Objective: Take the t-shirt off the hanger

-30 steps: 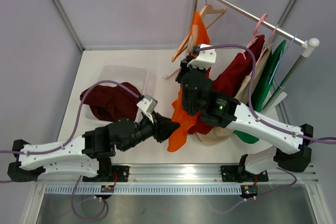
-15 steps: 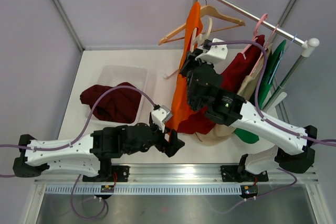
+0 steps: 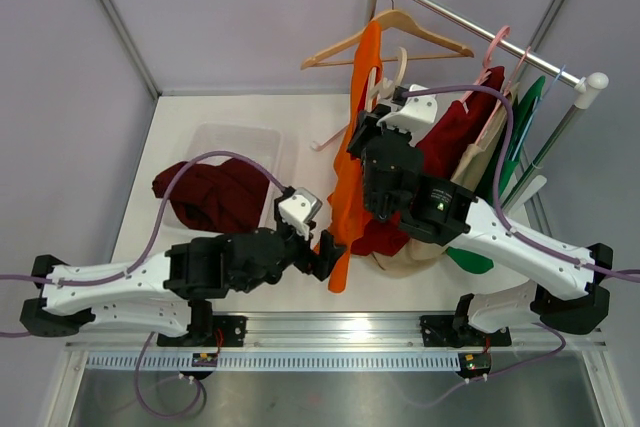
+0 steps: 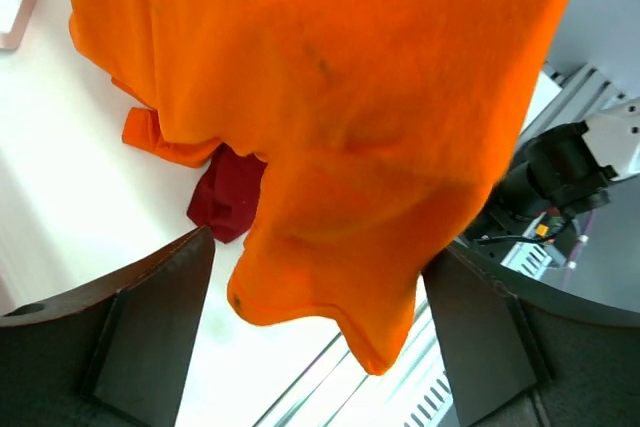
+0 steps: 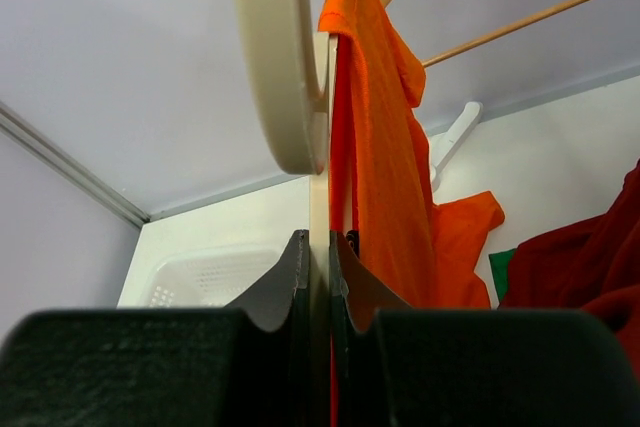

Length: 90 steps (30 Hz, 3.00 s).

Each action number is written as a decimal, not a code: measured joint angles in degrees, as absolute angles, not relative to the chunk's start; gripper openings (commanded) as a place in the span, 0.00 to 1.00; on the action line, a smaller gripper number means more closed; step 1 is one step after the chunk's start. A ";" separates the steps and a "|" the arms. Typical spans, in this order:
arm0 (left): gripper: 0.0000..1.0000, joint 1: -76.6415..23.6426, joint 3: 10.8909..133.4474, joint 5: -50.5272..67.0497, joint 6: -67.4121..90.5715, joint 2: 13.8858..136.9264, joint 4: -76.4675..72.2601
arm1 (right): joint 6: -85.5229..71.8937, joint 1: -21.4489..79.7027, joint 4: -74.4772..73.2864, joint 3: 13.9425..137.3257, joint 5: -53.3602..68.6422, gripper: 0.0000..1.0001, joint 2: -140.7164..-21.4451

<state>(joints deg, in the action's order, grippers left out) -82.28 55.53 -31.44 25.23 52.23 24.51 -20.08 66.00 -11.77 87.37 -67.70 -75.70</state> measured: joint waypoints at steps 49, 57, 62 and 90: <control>0.99 -89.67 60.88 -47.05 26.46 54.76 25.87 | -23.09 62.92 -14.17 80.99 -32.27 0.00 -45.34; 0.99 -74.22 66.98 -38.94 11.11 63.90 11.51 | -25.36 62.83 -22.20 86.39 -19.18 0.00 -45.80; 0.99 -72.12 69.71 -34.50 3.75 68.23 4.84 | -25.54 62.83 -24.49 89.27 -13.23 0.00 -46.33; 0.00 -19.09 99.07 -26.65 5.72 63.57 21.06 | -28.73 62.83 -32.38 72.55 -14.15 0.00 -30.87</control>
